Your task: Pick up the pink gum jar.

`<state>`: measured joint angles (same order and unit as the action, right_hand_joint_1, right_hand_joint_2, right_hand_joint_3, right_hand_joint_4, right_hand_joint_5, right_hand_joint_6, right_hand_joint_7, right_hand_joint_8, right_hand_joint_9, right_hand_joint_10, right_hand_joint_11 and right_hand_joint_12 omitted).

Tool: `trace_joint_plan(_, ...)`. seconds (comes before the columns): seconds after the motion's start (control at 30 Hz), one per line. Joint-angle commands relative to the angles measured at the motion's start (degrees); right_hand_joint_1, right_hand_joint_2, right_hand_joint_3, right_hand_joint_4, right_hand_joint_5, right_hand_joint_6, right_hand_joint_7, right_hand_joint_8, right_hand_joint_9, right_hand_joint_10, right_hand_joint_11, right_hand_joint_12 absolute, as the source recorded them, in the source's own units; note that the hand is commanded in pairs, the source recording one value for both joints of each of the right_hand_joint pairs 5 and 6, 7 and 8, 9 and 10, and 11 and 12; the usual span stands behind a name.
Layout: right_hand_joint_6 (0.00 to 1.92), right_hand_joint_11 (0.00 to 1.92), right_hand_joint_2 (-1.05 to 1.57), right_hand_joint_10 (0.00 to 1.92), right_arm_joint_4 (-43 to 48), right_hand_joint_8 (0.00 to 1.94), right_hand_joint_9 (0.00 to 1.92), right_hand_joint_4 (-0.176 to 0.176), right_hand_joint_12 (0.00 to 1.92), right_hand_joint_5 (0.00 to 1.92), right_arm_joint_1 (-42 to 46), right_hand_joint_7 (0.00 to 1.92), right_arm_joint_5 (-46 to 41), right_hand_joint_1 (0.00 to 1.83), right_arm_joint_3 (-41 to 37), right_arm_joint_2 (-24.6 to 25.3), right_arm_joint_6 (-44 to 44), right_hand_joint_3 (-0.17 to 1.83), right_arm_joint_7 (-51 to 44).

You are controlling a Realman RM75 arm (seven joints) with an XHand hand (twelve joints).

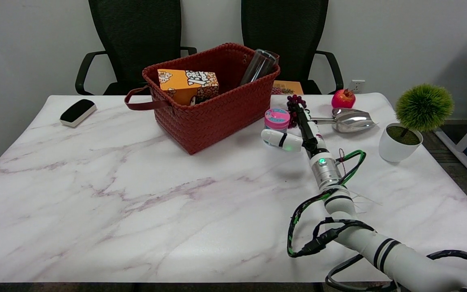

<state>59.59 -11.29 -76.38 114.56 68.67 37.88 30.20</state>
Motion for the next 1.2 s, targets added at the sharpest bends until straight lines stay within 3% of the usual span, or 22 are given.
trace_joint_plan(0.03, 0.0, 0.0, 0.17, 0.0, -2.38, 0.0, 0.0, 0.0, 0.0, 0.0, -1.34, 0.0, 0.17, 0.92, -0.59, -0.07, -1.71, 0.13, 0.04)
trace_joint_plan(1.2, 0.0, 0.0, 0.11, 0.0, -4.28, 0.0, 0.0, 0.0, 0.0, 0.0, -4.47, 0.0, 0.15, 0.95, 2.64, 0.98, -2.99, 0.09, 0.04)
